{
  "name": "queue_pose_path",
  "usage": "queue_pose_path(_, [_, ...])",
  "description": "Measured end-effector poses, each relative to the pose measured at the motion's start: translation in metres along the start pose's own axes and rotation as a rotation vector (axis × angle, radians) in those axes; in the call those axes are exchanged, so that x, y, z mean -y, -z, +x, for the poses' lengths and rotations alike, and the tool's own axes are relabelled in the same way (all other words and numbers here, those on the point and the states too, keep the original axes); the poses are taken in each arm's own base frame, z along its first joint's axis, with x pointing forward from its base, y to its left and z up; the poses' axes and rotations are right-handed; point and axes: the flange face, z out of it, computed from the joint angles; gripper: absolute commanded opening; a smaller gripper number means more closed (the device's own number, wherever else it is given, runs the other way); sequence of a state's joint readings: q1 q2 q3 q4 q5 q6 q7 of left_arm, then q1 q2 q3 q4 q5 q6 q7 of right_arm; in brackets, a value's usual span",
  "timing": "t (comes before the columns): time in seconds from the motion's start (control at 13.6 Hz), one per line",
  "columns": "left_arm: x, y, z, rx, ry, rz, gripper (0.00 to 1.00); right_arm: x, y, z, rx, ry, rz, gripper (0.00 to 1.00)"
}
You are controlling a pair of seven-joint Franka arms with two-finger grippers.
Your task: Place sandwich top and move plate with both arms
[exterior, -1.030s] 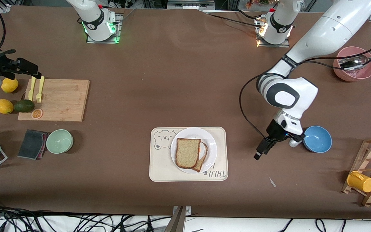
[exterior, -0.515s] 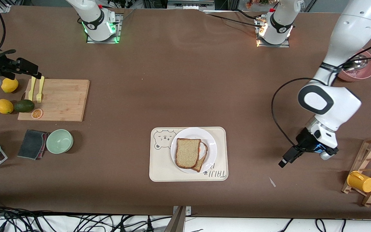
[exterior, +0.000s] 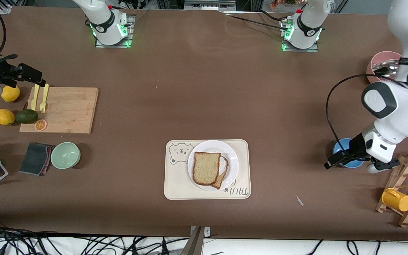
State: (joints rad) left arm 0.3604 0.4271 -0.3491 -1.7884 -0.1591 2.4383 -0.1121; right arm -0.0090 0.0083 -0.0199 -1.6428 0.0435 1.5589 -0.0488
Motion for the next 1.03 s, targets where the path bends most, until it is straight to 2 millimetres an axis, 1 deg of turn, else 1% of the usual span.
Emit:
queue_pose_path(0.15, [0.001, 0.023, -0.002, 0.032, -0.014, 0.095, 1.0, 0.0, 0.0, 0.0, 0.0, 0.0, 0.0, 1.0])
queue_pose_path(0.29, [0.002, 0.043, -0.006, 0.072, -0.023, 0.141, 1.0, 0.0, 0.0, 0.0, 0.0, 0.0, 0.0, 1.0])
queue_pose_path(0.44, [0.004, 0.07, -0.008, 0.12, -0.051, 0.215, 1.0, 0.0, 0.0, 0.0, 0.0, 0.0, 0.0, 1.0])
queue_pose_path(0.66, [-0.006, 0.126, -0.014, 0.151, -0.082, 0.307, 1.0, 0.0, 0.0, 0.0, 0.0, -0.001, 0.0, 1.0])
queue_pose_path(0.88, [-0.022, 0.186, -0.027, 0.159, -0.079, 0.343, 1.0, 0.0, 0.0, 0.0, 0.0, -0.001, 0.0, 1.0])
queue_pose_path(0.96, [-0.027, 0.205, -0.027, 0.158, -0.076, 0.349, 1.0, 0.0, 0.0, 0.0, 0.0, -0.001, 0.0, 1.0])
queue_pose_path(1.03, [-0.03, 0.22, -0.027, 0.155, -0.073, 0.351, 1.0, -0.001, 0.0, 0.0, 0.0, -0.001, 0.0, 1.0])
